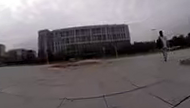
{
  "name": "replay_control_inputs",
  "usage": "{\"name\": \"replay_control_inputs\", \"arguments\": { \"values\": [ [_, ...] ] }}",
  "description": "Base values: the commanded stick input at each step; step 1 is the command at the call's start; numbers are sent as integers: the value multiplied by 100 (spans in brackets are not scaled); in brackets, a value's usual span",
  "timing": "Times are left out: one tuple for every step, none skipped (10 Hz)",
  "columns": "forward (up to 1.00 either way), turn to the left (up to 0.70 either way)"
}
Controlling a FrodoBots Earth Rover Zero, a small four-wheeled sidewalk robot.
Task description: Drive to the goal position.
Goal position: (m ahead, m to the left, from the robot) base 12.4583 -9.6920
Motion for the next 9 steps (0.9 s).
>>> {"name": "replay_control_inputs", "arguments": {
  "values": [
    [70, 0],
    [70, 0],
    [70, 0],
    [70, 0],
    [70, 0],
    [70, 0],
    [70, -23],
    [70, -19],
    [70, 0]
  ]
}}
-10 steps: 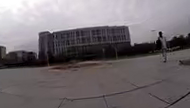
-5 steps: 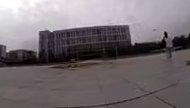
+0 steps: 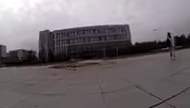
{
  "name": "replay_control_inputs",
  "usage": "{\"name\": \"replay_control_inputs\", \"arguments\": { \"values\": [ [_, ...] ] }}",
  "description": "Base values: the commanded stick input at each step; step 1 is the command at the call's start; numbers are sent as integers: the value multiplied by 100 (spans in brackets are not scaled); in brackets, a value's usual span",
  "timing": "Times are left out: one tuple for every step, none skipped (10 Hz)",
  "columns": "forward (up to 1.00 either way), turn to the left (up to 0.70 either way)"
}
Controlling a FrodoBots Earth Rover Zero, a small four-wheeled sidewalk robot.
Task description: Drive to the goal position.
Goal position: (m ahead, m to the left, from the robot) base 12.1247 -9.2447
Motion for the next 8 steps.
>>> {"name": "replay_control_inputs", "arguments": {
  "values": [
    [70, 0],
    [70, 0],
    [70, 0],
    [70, 0],
    [70, 0],
    [70, -14],
    [70, -35],
    [70, -35]
  ]
}}
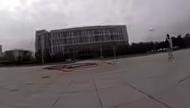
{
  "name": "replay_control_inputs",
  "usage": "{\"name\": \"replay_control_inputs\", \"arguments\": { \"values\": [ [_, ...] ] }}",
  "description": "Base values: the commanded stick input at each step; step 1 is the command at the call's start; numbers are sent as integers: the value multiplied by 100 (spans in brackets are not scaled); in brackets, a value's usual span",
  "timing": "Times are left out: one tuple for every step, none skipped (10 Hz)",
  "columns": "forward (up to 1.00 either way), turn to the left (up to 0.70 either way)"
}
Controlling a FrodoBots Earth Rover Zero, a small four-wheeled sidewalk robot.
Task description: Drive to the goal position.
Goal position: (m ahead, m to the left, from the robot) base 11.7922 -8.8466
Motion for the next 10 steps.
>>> {"name": "replay_control_inputs", "arguments": {
  "values": [
    [70, -35],
    [70, -35],
    [70, -35],
    [70, -24],
    [70, -6],
    [70, 0],
    [70, 0],
    [70, 0],
    [70, 0],
    [70, 0]
  ]
}}
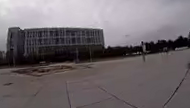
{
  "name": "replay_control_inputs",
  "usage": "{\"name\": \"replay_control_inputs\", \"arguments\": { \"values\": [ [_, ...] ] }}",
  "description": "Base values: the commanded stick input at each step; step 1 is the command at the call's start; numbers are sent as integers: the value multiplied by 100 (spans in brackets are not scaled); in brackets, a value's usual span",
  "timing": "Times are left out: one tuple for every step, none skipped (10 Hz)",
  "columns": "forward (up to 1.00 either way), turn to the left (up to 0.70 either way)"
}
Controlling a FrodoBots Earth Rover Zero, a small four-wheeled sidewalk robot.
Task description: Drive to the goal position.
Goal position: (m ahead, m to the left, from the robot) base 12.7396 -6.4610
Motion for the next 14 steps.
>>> {"name": "replay_control_inputs", "arguments": {
  "values": [
    [35, 0],
    [0, 0],
    [0, 0],
    [0, 0],
    [0, 0],
    [0, 0],
    [0, 0],
    [0, 0],
    [0, 0],
    [0, 0],
    [7, 0],
    [51, 0],
    [70, 0],
    [70, 0]
  ]
}}
